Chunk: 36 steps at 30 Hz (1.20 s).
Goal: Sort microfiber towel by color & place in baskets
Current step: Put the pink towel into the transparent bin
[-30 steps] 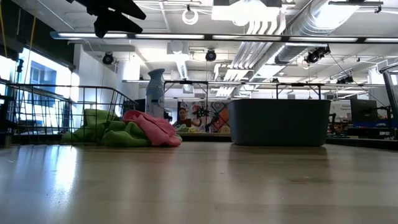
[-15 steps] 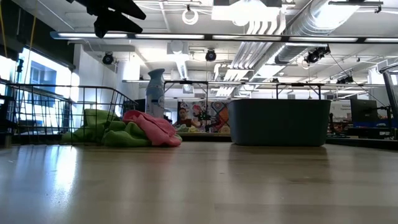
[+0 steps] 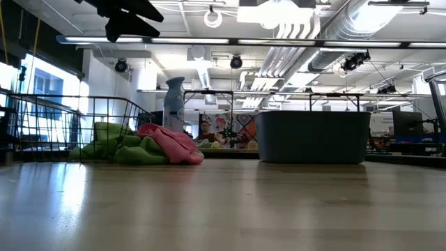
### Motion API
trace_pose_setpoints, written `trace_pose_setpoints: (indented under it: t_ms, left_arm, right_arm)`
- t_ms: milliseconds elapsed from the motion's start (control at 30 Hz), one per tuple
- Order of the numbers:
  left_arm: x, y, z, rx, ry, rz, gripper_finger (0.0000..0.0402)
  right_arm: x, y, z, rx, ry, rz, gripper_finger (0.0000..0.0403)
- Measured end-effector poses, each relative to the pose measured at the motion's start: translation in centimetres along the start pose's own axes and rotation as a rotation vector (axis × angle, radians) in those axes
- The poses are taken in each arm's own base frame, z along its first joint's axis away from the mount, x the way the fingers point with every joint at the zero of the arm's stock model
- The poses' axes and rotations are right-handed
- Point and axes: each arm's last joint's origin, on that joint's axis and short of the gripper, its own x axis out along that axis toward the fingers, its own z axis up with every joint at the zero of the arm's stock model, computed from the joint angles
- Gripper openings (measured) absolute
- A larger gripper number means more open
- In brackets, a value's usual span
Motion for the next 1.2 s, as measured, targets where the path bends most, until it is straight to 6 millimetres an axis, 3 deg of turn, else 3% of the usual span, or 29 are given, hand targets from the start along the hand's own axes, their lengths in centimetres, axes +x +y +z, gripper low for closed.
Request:
trace_pose_setpoints:
  t_ms: [167,433,700,933,1200]
  left_arm:
    - [0.0,0.0,0.0,0.009,0.000,0.000,0.0186]
    - [0.0,0.0,0.0,-0.010,0.001,-0.003,0.0186]
    - [0.0,0.0,0.1,-0.048,-0.008,-0.005,0.0186]
    - [0.0,-0.1,0.3,-0.129,-0.024,-0.012,0.0186]
    - [-0.4,-0.9,2.5,-0.279,-0.237,-0.120,0.0186]
  right_arm:
    - [-3.0,0.5,0.1,-0.030,-0.024,0.200,0.0272]
    - [-4.8,1.7,2.3,-0.088,-0.375,0.415,0.0272]
    - [-5.6,4.4,7.2,-0.252,-0.718,0.433,0.0272]
    - [-8.9,7.7,11.4,-0.556,-0.913,0.585,0.0272]
    - [-12.6,8.8,14.9,-0.830,-1.115,0.676,0.0272]
